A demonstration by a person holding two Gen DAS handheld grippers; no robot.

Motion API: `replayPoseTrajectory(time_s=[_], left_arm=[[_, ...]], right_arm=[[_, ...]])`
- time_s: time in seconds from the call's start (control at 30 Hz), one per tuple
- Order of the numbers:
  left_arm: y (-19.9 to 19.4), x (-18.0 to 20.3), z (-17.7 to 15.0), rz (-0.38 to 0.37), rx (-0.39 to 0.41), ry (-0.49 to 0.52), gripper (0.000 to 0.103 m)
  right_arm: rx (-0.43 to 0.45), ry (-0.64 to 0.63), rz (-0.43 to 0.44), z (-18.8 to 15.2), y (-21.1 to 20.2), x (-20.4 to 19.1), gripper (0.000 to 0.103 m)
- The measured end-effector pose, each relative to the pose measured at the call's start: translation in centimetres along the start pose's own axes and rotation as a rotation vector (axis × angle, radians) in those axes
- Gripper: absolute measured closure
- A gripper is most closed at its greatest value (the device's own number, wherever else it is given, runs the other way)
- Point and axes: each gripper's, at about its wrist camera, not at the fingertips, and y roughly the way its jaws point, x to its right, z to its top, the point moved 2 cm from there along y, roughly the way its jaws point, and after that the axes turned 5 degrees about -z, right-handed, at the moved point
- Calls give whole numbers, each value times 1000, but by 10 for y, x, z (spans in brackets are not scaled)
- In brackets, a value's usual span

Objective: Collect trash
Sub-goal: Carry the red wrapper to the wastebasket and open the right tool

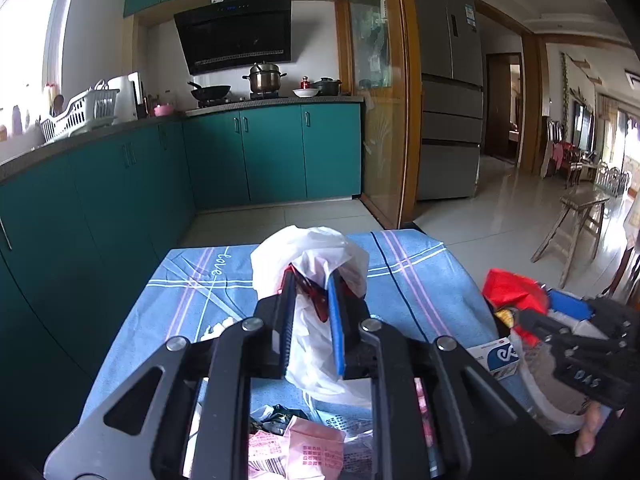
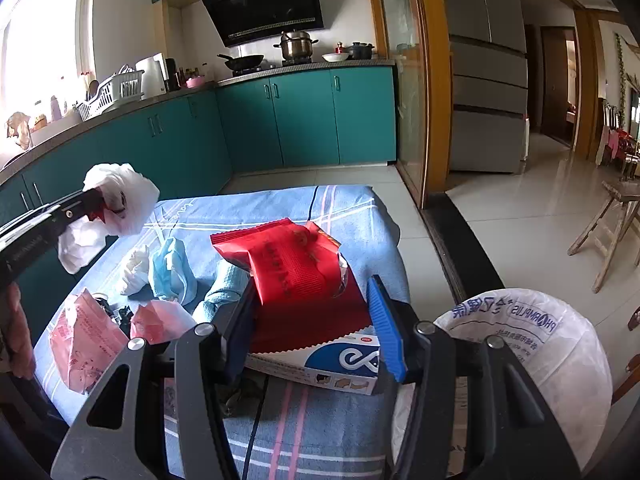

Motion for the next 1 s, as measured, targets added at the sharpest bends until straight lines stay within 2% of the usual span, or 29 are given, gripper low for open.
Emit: replayPoseTrajectory(time_s=[0.27,0.43,0.67,0.87,1.0], left_arm=[[-1,0,1,3,8,-5,86],[-7,-1,-1,12,38,-1,86],[-5,0,-1,9,31,-12,86],[-9,1,-1,12,62,-6,86],[-9,4,-5,3,52,-11,86]], right_arm=[[11,35,-56,-2,-11,20,49],[5,89,-121,-7,-13,49,49],[-7,166,-210,-11,-15,88,49],[-45,222,-299,-20,-14,121,49],[-115,261,-363,-34,-3,142,49]])
